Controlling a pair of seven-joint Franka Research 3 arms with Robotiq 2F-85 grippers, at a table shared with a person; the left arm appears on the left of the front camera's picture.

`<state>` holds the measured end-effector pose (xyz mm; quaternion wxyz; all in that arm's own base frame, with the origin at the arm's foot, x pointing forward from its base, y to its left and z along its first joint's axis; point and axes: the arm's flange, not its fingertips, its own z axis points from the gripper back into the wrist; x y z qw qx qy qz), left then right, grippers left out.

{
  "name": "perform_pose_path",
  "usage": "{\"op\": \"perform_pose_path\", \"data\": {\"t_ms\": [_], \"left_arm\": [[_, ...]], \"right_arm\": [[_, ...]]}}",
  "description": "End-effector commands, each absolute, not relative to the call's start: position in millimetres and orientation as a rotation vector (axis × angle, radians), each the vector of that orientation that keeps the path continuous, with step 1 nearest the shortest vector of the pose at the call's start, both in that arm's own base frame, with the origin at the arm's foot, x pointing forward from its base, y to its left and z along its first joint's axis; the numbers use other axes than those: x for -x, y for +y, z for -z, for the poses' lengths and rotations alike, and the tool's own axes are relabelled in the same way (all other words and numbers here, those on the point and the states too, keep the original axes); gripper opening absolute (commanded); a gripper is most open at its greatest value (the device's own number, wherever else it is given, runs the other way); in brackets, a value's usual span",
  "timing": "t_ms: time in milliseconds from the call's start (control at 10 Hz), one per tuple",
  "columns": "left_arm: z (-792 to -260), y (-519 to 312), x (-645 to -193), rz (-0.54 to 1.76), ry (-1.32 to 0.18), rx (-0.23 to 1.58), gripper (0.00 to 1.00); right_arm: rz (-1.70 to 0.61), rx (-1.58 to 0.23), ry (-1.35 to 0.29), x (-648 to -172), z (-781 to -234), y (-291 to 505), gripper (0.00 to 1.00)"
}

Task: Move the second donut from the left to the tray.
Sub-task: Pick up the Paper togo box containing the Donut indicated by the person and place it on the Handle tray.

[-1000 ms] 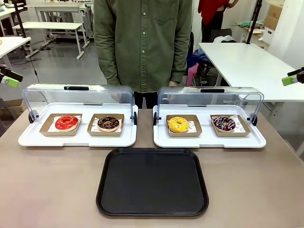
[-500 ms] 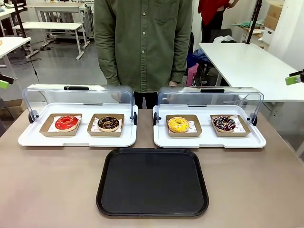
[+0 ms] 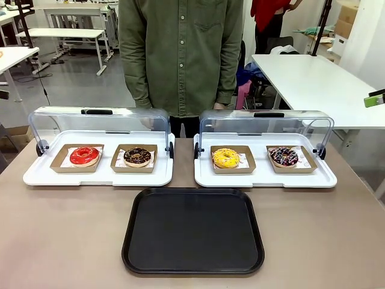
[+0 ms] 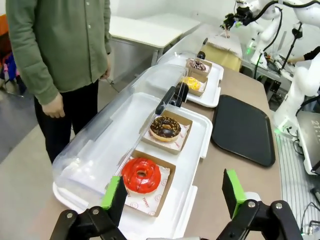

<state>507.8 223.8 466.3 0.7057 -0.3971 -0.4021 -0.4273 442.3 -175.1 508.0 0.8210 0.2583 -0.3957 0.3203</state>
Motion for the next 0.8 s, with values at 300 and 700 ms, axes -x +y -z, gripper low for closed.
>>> {"op": "perform_pose_path", "data": {"t_ms": [300, 700], "left_arm": [[-467.9, 233.1, -508.0, 0.948, -0.908, 0.852, 1.0], [-465.1, 234.5, -507.3, 0.941, -0.889, 0.835, 1.0]], "right_arm": [[-0.671, -0.562, -0.845, -437.0, -509.4, -171.8, 1.0], [-0.671, -0.562, -0.845, -437.0, -509.4, -171.8, 1.0]]}}
